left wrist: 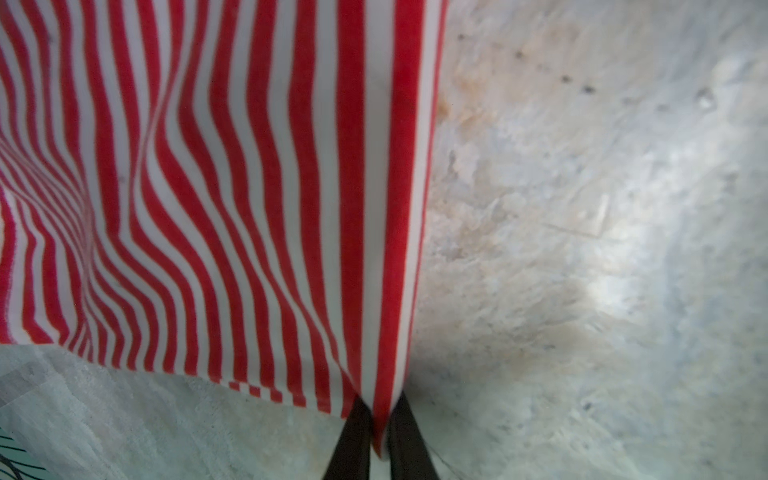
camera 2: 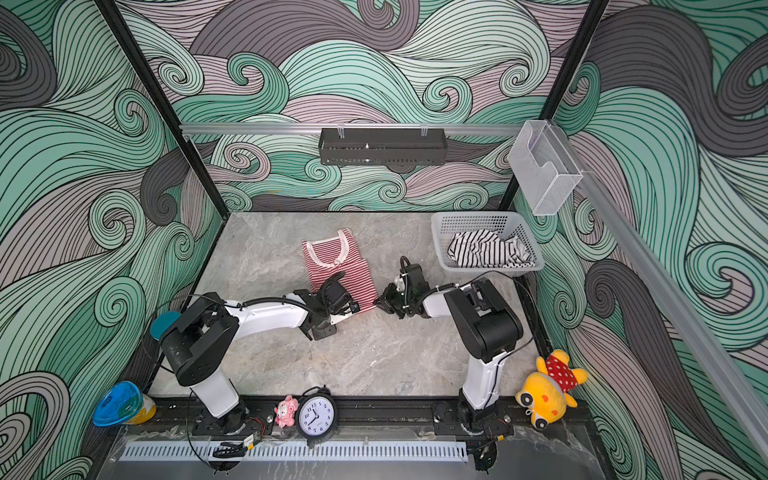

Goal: Fold and stack the tank tops

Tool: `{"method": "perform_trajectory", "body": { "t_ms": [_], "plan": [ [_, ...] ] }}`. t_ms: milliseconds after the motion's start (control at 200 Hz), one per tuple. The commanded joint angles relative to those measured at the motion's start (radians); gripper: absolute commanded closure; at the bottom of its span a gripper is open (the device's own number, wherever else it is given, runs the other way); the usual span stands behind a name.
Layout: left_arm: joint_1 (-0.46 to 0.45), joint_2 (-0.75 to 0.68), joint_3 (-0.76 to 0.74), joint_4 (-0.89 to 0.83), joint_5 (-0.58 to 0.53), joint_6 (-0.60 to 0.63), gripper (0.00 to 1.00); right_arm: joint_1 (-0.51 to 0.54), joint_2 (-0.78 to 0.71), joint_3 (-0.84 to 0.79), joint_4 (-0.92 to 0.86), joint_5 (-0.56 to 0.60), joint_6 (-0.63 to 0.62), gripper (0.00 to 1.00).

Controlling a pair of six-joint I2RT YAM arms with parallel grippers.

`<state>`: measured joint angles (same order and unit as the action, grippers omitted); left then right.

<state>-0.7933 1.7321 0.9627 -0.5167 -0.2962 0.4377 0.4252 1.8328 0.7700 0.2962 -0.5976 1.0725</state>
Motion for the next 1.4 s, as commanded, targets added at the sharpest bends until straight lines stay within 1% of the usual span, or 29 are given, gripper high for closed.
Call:
{"method": "perform_trajectory", "body": {
  "t_ms": [0, 140, 370, 415, 491, 621, 736, 946, 1071, 1196, 1316, 1397],
  "plan": [
    [-0.004, 0.070, -0.006, -0.084, 0.108, 0.016, 0.89, -0.008, -0.032, 0.019, -0.026, 0.012, -0.013, 1.00],
    [-0.003, 0.081, 0.004, -0.117, 0.134, 0.021, 1.00, -0.012, -0.037, 0.018, -0.031, 0.009, -0.016, 1.00],
    [-0.004, 0.031, 0.036, -0.183, 0.214, 0.024, 1.00, -0.013, -0.084, 0.018, -0.072, 0.002, -0.032, 1.00],
    [-0.004, 0.020, 0.056, -0.213, 0.242, 0.024, 1.00, -0.013, -0.107, 0.012, -0.087, 0.004, -0.037, 1.00],
    [-0.007, -0.002, 0.089, -0.268, 0.320, 0.026, 1.00, -0.013, -0.151, -0.004, -0.121, 0.005, -0.045, 1.00],
    [-0.021, -0.042, 0.157, -0.379, 0.469, 0.036, 1.00, -0.014, -0.238, -0.015, -0.257, 0.006, -0.088, 1.00],
    [-0.032, -0.071, 0.218, -0.458, 0.583, 0.041, 1.00, -0.014, -0.354, -0.038, -0.370, 0.026, -0.118, 1.00],
    [-0.052, -0.103, 0.290, -0.564, 0.739, 0.085, 1.00, -0.028, -0.549, -0.034, -0.578, 0.061, -0.169, 1.00],
    [-0.055, -0.106, 0.337, -0.620, 0.808, 0.111, 1.00, -0.034, -0.623, 0.006, -0.705, 0.076, -0.198, 1.00],
    [-0.055, -0.119, 0.390, -0.660, 0.861, 0.129, 1.00, -0.035, -0.663, 0.073, -0.798, 0.088, -0.220, 1.00],
    [-0.053, -0.131, 0.446, -0.687, 0.874, 0.146, 1.00, -0.034, -0.656, 0.161, -0.867, 0.093, -0.242, 1.00],
    [-0.051, -0.139, 0.462, -0.685, 0.858, 0.157, 1.00, -0.034, -0.631, 0.216, -0.882, 0.085, -0.243, 1.00]
  ]
}}
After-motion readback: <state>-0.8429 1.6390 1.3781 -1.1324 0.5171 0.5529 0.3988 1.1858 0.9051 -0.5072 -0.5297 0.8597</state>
